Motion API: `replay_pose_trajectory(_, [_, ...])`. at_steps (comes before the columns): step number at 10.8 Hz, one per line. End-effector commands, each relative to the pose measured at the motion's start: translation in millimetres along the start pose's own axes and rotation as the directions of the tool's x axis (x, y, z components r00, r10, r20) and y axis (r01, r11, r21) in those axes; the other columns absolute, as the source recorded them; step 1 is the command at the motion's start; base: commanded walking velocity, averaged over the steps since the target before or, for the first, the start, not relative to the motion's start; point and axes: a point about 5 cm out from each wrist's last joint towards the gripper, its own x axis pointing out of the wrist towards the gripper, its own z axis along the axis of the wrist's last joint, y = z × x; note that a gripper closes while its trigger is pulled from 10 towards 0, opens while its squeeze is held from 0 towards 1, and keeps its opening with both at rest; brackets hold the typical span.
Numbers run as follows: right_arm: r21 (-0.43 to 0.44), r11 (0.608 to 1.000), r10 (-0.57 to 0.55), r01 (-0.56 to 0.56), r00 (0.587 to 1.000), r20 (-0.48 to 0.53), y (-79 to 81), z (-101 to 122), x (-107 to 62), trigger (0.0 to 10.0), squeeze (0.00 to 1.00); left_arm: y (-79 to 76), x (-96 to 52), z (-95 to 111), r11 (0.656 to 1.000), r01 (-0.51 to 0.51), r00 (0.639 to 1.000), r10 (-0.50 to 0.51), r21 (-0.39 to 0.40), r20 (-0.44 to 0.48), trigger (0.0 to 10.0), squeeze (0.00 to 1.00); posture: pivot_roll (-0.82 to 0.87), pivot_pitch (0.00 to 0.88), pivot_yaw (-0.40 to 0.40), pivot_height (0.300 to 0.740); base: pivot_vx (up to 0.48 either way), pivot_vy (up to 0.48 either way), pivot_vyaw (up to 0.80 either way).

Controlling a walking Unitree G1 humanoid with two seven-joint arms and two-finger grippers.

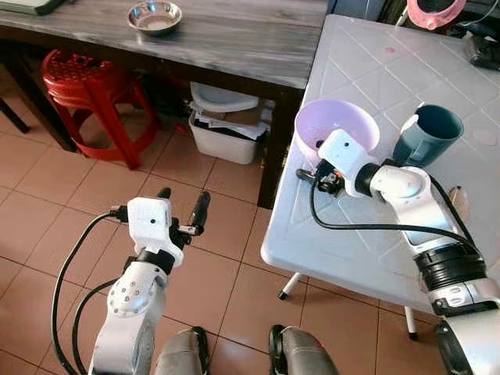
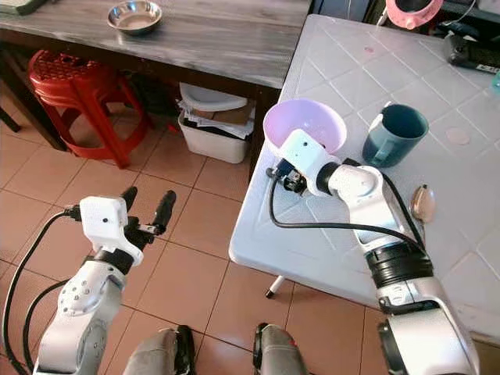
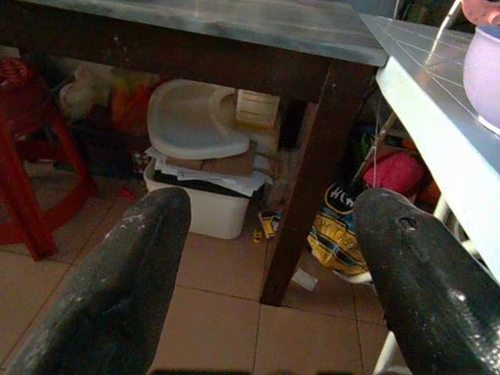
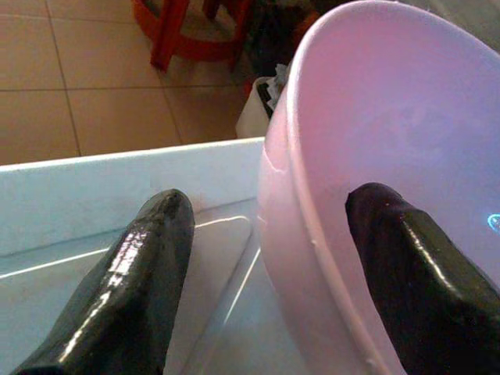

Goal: Setting the table

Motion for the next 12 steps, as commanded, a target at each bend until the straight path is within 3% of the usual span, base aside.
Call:
replay_pose_trajectory(1, [-0.005, 0.998, 0.059, -0.06, 0.997, -0.057, 10.3, -13.2, -1.0, 4.7, 0.0, 0.6, -1.0, -3.7, 1.0, 0.008, 1.0, -0.008, 0.003, -0.022, 10.0, 0.0, -0.03, 0.207, -0.028, 0.74, 0.0, 0.0, 0.0])
replay_pose_trajectory(2, [-0.036, 0.999, 0.003, -0.005, 0.999, -0.053, 7.9, -12.2, -1.4, 10.0, 0.0, 0.7, -0.9, -3.3, 1.0, 0.01, 1.0, -0.009, 0.006, -0.023, 10.0, 0.0, -0.03, 0.208, -0.026, 0.74, 0.0, 0.0, 0.0])
replay_pose_trajectory(3, [-0.058, 0.998, -0.009, 0.004, 0.996, -0.091, 6.1, -12.0, -7.3, 10.0, 1.0, -0.1, -1.0, -2.9, 1.0, 0.015, 1.0, -0.015, 0.008, -0.025, 10.0, 0.0, -0.03, 0.208, -0.026, 0.74, 0.0, 0.0, 0.0])
replay_pose_trajectory(4, [-0.111, 0.994, -0.03, 0.017, 0.994, -0.108, 2.4, -9.1, -11.7, 10.0, 1.0, 0.0, -1.6, -3.6, 1.0, 0.018, 0.999, -0.018, 0.009, -0.028, 10.0, 0.0, -0.03, 0.209, -0.025, 0.74, 0.0, 0.0, 0.0])
replay_pose_trajectory(5, [-0.161, 0.987, -0.033, 0.01, 0.99, -0.139, -1.8, -6.9, -18.2, 10.0, 0.0, -0.4, -2.2, -4.5, 1.0, 0.02, 0.999, -0.02, 0.009, -0.032, 10.0, 0.0, -0.03, 0.209, -0.027, 0.74, 0.0, 0.0, 0.0])
replay_pose_trajectory(7, [-0.158, 0.987, -0.021, -0.007, 0.984, -0.176, -0.6, -10.8, -23.4, 10.0, 0.0, -1.9, -1.9, -6.0, 1.0, 0.026, 0.999, -0.026, 0.006, -0.041, 10.0, 0.0, -0.04, 0.21, -0.028, 0.74, 0.0, 0.0, 0.0])
replay_pose_trajectory(8, [-0.152, 0.988, -0.025, -0.005, 0.981, -0.195, -1.9, -13.2, -23.7, 0.0, 0.0, -3.5, -1.6, -7.0, 0.999, 0.036, 0.998, -0.035, 0.006, -0.046, 10.0, 0.0, -0.04, 0.21, -0.028, 0.74, 0.0, 0.0, 0.0])
replay_pose_trajectory(12, [-0.123, 0.992, -0.022, -0.006, 0.975, -0.219, -3.0, -15.4, -25.2, 0.0, 0.0, -5.3, -2.9, -9.5, 0.999, 0.049, 0.997, -0.049, 0.002, -0.061, 10.0, 0.0, -0.04, 0.211, -0.032, 0.74, 0.0, 0.0, 0.0])
